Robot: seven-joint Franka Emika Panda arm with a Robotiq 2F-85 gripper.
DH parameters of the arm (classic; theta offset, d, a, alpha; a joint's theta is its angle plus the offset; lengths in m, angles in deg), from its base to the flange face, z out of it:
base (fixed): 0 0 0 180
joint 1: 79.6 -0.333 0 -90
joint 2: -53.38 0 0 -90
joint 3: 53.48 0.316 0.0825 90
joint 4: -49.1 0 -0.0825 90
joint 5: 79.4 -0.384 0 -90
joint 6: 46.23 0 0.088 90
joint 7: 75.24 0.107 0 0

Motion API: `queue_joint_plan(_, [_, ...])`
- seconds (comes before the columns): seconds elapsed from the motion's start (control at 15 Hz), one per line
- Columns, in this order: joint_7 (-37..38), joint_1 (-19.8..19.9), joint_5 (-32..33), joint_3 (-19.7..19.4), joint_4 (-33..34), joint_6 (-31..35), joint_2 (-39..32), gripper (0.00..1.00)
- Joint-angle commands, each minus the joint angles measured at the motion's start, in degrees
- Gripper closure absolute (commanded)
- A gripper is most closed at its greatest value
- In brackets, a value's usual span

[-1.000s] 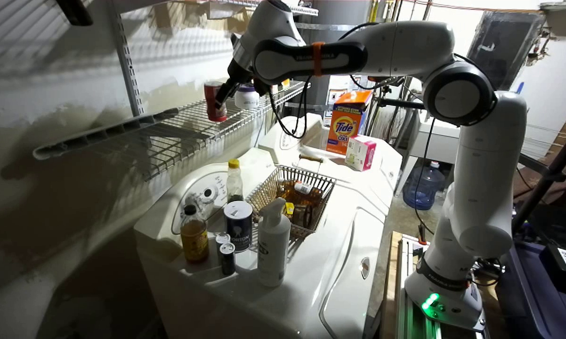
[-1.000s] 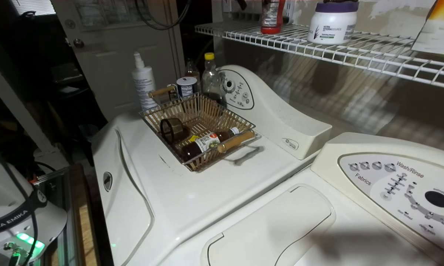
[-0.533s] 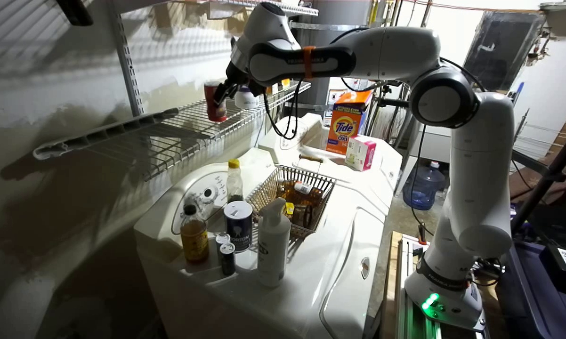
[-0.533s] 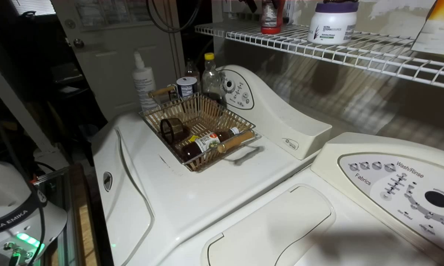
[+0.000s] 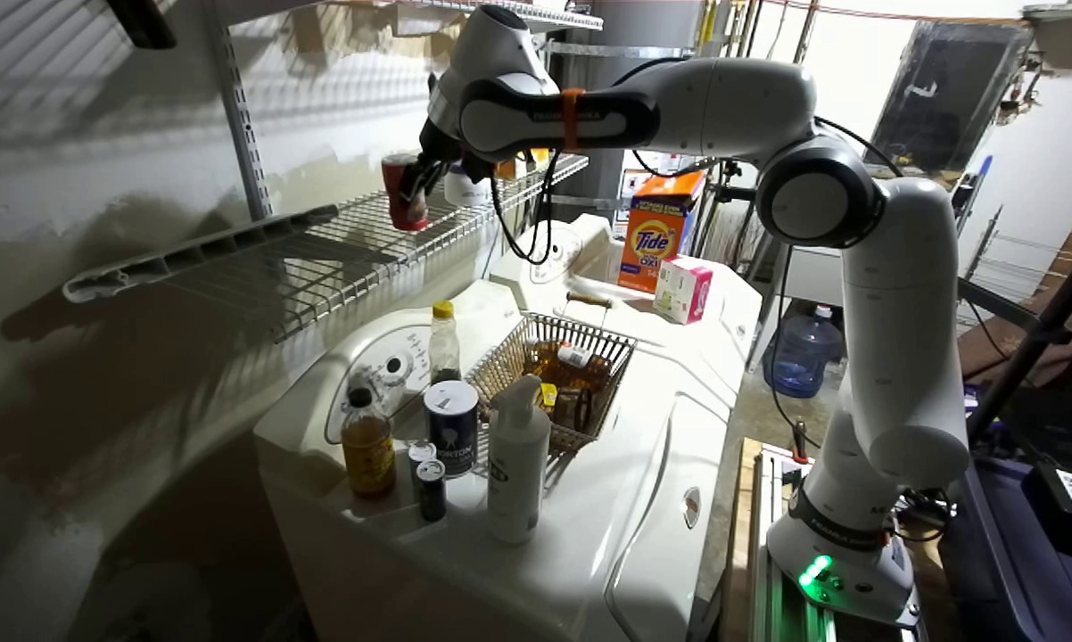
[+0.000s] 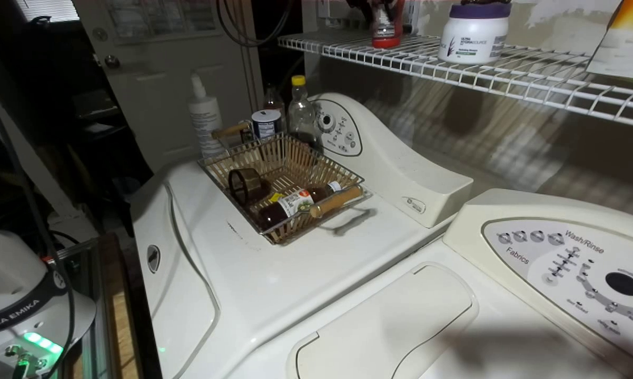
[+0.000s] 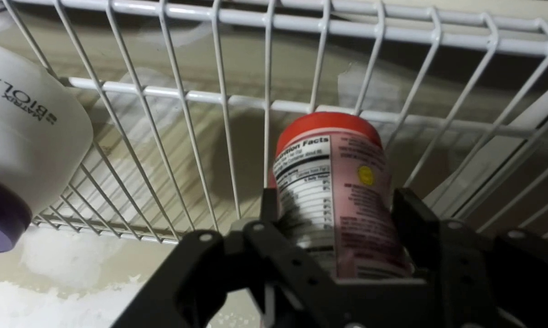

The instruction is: Put the red bottle upright

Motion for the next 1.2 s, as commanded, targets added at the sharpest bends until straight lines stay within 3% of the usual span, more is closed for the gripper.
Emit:
queue_joint_plan(0.0, [0.12,-0.15,0.10,-0.06,4.95,-3.47,-2.95,0.62])
queue_joint_plan(0.33, [0.14,-2.25,6.61,-1.45,6.83,-5.25,-4.06,0.66])
queue_joint_plan(0.73, [-0.94,-6.67,20.60,-3.40,7.76,-9.81,-4.74,0.66])
queue_joint_plan(1.13, [-3.11,-9.76,30.24,-3.96,6.34,-14.19,-4.76,0.66])
